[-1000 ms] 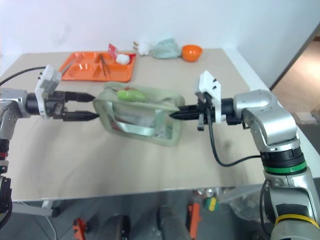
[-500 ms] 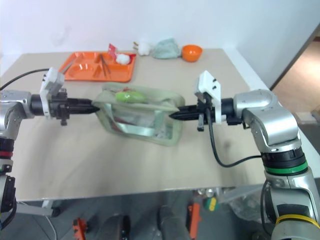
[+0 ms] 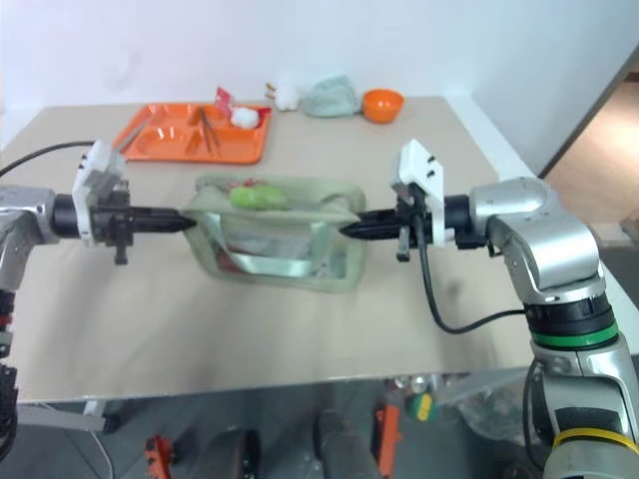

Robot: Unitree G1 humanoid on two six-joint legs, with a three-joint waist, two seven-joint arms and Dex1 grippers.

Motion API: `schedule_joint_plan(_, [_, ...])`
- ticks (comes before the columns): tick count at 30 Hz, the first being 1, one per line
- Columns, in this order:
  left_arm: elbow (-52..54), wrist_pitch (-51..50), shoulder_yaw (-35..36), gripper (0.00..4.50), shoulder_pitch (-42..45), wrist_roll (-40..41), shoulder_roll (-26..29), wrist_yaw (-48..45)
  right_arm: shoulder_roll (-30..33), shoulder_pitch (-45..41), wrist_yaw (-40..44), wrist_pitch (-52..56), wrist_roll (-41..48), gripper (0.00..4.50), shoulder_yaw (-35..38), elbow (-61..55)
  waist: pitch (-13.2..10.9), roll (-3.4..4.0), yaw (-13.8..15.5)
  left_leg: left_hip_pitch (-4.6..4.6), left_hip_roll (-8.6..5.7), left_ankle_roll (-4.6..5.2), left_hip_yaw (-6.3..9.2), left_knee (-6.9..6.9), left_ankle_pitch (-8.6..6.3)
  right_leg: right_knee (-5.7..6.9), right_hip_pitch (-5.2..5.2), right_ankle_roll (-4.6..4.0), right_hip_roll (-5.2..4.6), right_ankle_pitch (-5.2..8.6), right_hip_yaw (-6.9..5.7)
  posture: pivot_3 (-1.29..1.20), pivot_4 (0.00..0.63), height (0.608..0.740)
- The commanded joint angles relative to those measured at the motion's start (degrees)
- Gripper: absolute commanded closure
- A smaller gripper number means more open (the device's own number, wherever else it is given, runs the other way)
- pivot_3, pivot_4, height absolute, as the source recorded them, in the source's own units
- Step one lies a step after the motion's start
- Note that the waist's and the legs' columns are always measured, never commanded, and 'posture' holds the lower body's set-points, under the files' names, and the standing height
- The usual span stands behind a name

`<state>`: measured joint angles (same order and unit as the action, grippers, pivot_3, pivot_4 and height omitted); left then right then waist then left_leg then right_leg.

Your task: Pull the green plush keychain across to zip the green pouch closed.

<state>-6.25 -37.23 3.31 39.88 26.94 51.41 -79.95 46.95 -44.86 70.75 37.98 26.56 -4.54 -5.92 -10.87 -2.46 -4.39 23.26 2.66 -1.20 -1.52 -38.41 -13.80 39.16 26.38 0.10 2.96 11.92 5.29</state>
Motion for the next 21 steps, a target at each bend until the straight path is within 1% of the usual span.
schedule_joint_plan(1, [8.2, -2.7, 2.3, 4.48, -0.6, 5.0, 1.5, -1.0, -0.2, -1.8, 0.6, -1.8, 0.5, 4.50, 1.0, -0.4, 0.0, 0.00, 0.1, 0.00, 0.00, 0.00, 0.00, -0.01, 0.00, 0.00, 0.00, 0.00, -0.01, 0.00, -0.01, 0.00, 0.150, 0.740])
schedule_joint_plan(4, [9.6, -3.4, 2.9, 4.48, -1.5, 5.8, 2.1, -0.3, -0.8, -2.2, 0.8, -2.3, 0.2, 4.50, 0.7, 0.0, 0.0, 0.00, 0.1, -0.01, -0.02, 0.00, 0.00, -0.03, 0.01, 0.01, -0.02, 0.00, -0.02, -0.02, -0.02, 0.00, 0.150, 0.740])
schedule_joint_plan(10, [9.0, -1.4, 2.2, 4.48, -3.1, 4.3, 2.3, 0.6, -1.4, -2.6, 1.2, -3.5, -0.3, 4.50, 0.6, 0.5, 0.0, 0.00, 0.0, -0.05, -0.01, 0.00, -0.01, -0.02, 0.01, 0.01, -0.02, -0.01, 0.01, -0.04, -0.01, 0.00, 0.150, 0.740])
schedule_joint_plan(12, [9.4, -1.3, 2.2, 4.48, -3.5, 4.4, 2.2, 0.8, -2.0, -3.6, 0.0, -1.8, 0.0, 4.50, 1.0, 1.6, 0.0, 0.00, 0.0, -0.03, 0.00, 0.00, 0.00, -0.01, 0.01, 0.01, -0.01, -0.02, 0.01, -0.02, -0.02, 0.00, 0.150, 0.740])
schedule_joint_plan(15, [9.8, -0.9, 2.0, 4.50, -3.7, 4.3, 1.8, 1.4, -1.5, -4.3, 1.1, 0.4, 1.5, 3.45, 1.6, 1.7, 0.0, 0.00, 0.1, -0.03, -0.01, 0.00, -0.02, -0.02, 0.01, 0.01, -0.01, -0.01, -0.01, -0.03, 0.00, 0.00, 0.150, 0.740])
schedule_joint_plan(17, [9.9, -0.8, 1.8, 4.50, -3.7, 4.3, 1.5, 1.7, -1.0, -4.2, 1.4, -0.2, 1.0, 2.85, 1.5, 1.3, 0.0, 0.00, 0.1, -0.03, -0.01, 0.00, 0.00, -0.02, 0.01, 0.01, -0.03, -0.01, -0.02, -0.02, -0.03, 0.00, 0.150, 0.740])
schedule_joint_plan(21, [10.9, -0.9, 1.7, 4.50, -4.1, 4.9, 1.0, 2.2, 1.3, -3.6, 2.6, -0.7, 0.1, 1.44, 1.4, 1.7, 0.0, 0.00, 0.1, -0.02, -0.03, 0.00, -0.01, -0.02, 0.01, 0.00, -0.02, 0.00, -0.04, -0.02, -0.01, 0.00, 0.150, 0.740])
